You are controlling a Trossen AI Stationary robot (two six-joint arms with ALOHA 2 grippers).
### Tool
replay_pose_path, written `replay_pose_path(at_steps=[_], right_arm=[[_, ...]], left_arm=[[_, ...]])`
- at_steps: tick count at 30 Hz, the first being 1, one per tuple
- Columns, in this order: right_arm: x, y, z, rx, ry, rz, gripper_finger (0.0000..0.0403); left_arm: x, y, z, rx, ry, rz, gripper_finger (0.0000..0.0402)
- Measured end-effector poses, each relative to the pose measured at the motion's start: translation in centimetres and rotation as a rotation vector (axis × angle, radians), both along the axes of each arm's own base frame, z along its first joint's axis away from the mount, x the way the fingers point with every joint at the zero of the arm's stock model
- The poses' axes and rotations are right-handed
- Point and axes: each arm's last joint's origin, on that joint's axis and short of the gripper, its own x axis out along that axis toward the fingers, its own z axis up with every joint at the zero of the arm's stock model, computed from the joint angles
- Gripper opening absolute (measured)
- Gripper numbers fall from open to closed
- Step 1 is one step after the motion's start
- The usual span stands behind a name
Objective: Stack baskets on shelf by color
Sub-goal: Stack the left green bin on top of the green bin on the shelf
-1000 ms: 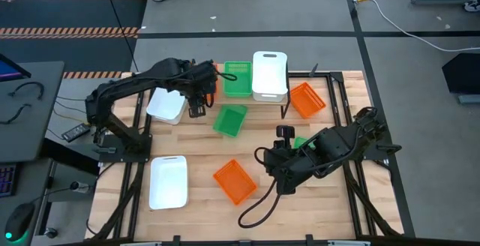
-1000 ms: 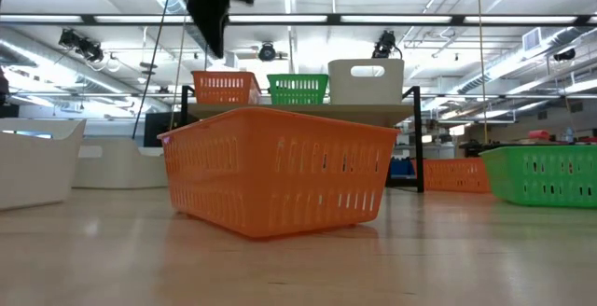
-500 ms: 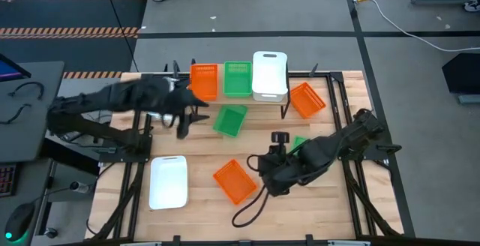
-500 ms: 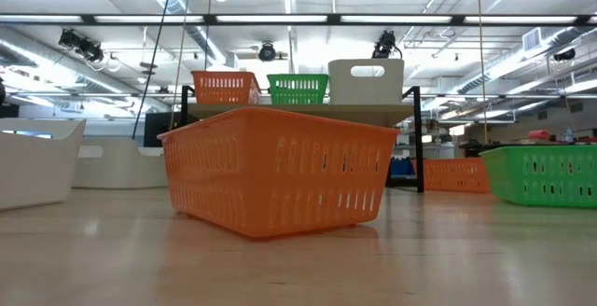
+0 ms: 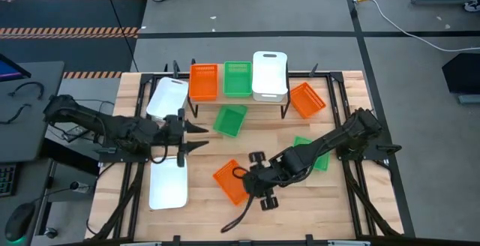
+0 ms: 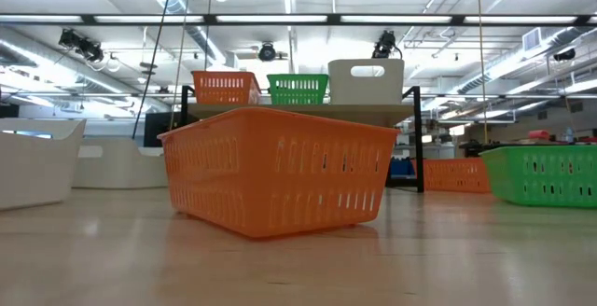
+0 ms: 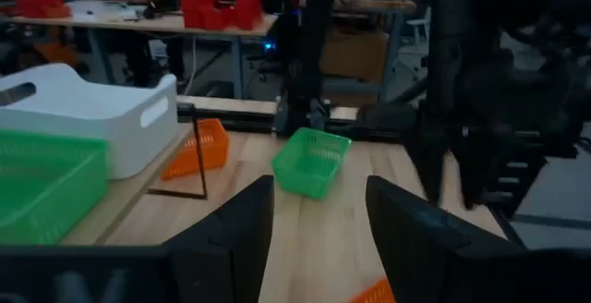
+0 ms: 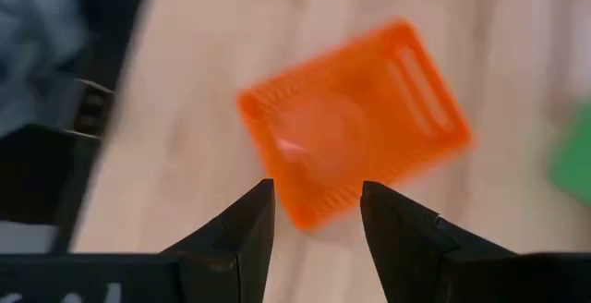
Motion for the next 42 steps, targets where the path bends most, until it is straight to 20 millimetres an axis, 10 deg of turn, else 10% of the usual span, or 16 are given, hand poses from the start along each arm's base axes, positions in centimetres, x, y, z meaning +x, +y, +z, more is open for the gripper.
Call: replay_pose_path(at_steps=[11, 19, 28, 42], right_arm=[[-0.6, 0.6, -4.7, 0.026, 0.043, 0.018, 0.0168], [-3.9, -1.4, -7.8, -0.131, 0.338, -0.299, 0.0168], [-7.0, -3.5, -6.7, -0.125, 0.255, -0.496, 0.0168], [0.7, -13.3, -5.7, -0.001, -0.351, -0.421, 0.0168]], left_arm=[[-0.5, -0.7, -0.3, -0.001, 0.014, -0.041, 0.0173], [-0.5, -0.7, -0.6, -0.042, 0.042, -0.033, 0.0172], [-0.7, -1.1, -1.1, -0.064, 0.092, -0.088, 0.0170], [-0.9, -1.5, -1.0, -0.061, 0.085, -0.085, 0.0149]])
